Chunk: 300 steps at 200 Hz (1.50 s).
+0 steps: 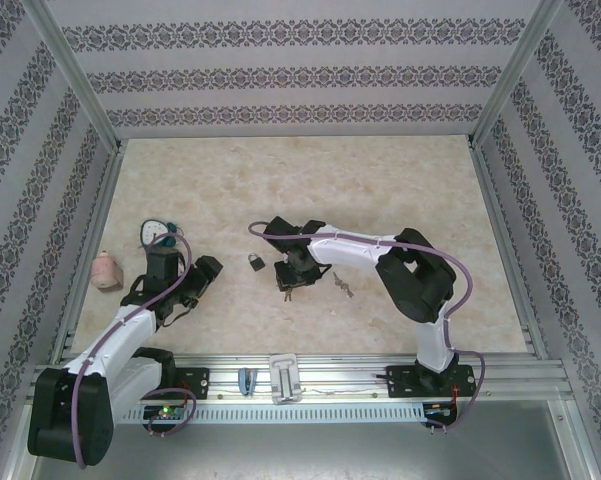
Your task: Unlock with the key
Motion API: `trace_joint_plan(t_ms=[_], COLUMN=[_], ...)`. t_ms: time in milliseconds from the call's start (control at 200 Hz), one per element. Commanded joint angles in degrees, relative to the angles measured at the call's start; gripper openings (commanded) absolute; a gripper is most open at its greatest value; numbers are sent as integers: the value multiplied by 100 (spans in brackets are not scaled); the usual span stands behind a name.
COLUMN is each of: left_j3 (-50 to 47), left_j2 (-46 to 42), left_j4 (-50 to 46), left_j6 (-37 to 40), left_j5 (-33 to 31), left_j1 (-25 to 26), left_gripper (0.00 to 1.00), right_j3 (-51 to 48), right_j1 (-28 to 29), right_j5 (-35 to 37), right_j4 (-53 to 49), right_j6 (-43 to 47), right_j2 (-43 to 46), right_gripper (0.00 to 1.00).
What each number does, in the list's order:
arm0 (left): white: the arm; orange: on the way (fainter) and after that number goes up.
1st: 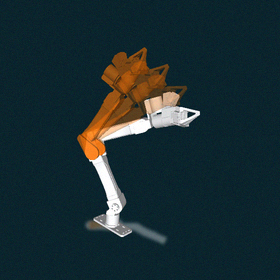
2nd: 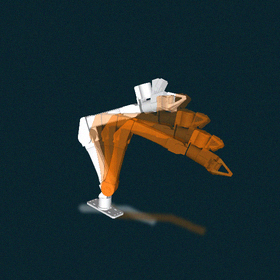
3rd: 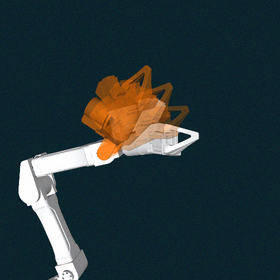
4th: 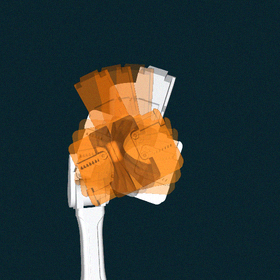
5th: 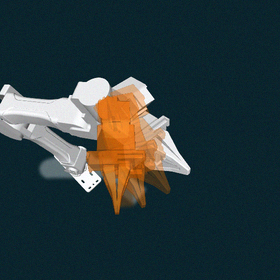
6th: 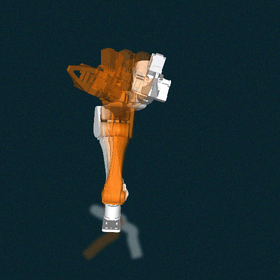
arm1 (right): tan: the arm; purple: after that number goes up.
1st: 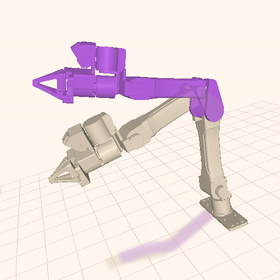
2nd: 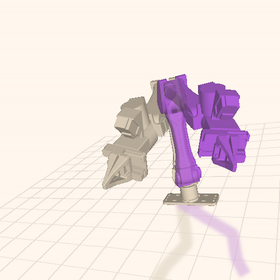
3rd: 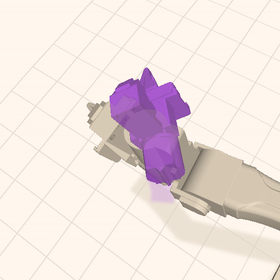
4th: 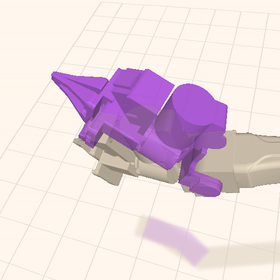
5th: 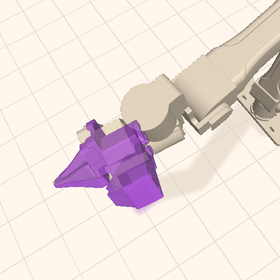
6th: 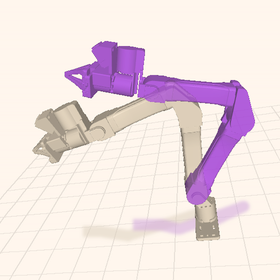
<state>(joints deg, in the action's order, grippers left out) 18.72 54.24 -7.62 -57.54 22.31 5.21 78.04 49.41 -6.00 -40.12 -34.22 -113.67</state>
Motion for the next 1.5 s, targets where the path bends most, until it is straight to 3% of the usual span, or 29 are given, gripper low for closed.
trace_joint_plan(t_ms=[0,385,655,774,1119,1494], left_j3=[-127,-317,-326,-268,251,657], left_j2=[-79,-65,52,55,23,238], left_j4=[159,313,399,418,502,734], left_j6=[-141,-256,-297,-295,-56,-54], left_j5=[4,-85,-76,-51,-2,113], left_j1=[83,114,149,188,682,1031], left_gripper=[78,78,78,78,78,69], right_j3=[151,238,197,8,-949,-1617], right_j1=[83,137,156,131,-97,-302], right_j5=[116,166,194,182,-77,-306], right_j4=[-108,-88,15,323,1600,2290], right_j6=[-58,-101,-68,-34,432,783], right_j2=[-163,-475,-570,-394,851,1954], right_gripper=[38,29,6,0,0,0])
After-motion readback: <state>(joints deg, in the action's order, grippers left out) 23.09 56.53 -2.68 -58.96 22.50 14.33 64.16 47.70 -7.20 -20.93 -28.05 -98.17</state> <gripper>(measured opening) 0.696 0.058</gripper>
